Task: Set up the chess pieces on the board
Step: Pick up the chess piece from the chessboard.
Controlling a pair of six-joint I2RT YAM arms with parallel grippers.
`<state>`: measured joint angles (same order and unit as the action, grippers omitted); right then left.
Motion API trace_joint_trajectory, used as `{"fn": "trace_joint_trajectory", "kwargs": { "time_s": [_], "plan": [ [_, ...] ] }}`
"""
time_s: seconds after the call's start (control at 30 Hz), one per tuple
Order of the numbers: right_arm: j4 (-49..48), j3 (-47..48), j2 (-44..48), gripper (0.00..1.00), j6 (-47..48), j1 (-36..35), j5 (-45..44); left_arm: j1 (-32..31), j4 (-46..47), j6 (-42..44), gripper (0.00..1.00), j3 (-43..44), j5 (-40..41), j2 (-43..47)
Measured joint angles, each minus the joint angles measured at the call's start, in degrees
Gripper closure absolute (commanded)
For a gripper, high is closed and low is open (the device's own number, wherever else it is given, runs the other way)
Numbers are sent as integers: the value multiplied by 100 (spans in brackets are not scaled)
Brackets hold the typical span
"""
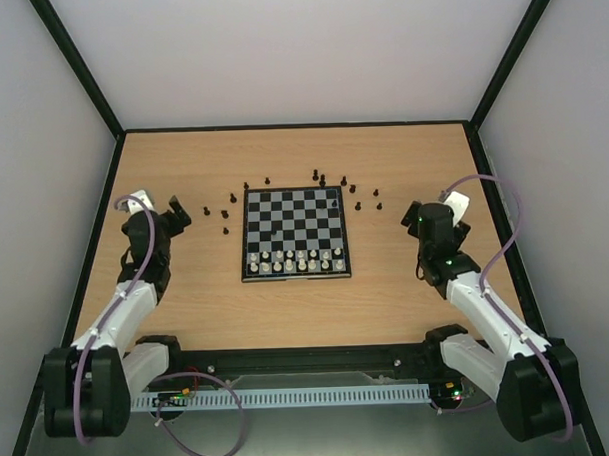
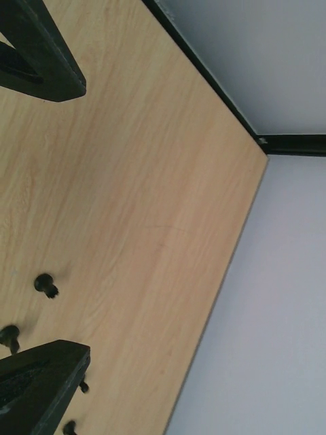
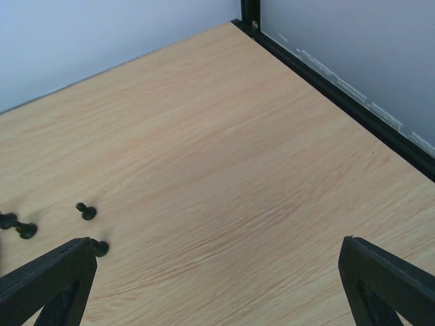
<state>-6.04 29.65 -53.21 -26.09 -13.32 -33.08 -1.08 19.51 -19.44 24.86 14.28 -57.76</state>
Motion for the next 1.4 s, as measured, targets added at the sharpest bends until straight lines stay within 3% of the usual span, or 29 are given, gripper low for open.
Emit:
{"fn": "trace_joint_trajectory", "kwargs": {
  "time_s": [0.27,0.43,0.57,0.63,0.77,1.03,1.17,1.3,1.4],
  "plan": [
    [-935,-595,-208,2,262,24,-214,52,824,184,1,-201,-83,-710],
    [-992,-254,-214,1,428,31,566,52,927,205,1,-153,-378,-925],
    [-490,1231,-734,1,402,33,1749,-223,787,15,1,-116,-678,-533],
    [-52,2573,-1506,1,404,9,2413,-439,651,-175,1,-74,-831,-162],
    [787,4387,-2903,1,415,-260,3274,-704,129,-741,0,280,-1027,422],
    [3062,6581,-5517,25,741,-1532,3781,-715,-1989,-1445,1,1576,-935,1244],
    [3703,6826,-6028,35,846,-2157,3676,-715,-2865,-1425,1,1663,-951,1899],
    [4089,6913,-6279,55,894,-2693,3528,-715,-3569,-1429,0,1641,-1010,2433],
    [4216,7145,-6572,61,890,-3036,3397,-717,-3849,-1445,1,1593,-1132,2653]
  ]
}}
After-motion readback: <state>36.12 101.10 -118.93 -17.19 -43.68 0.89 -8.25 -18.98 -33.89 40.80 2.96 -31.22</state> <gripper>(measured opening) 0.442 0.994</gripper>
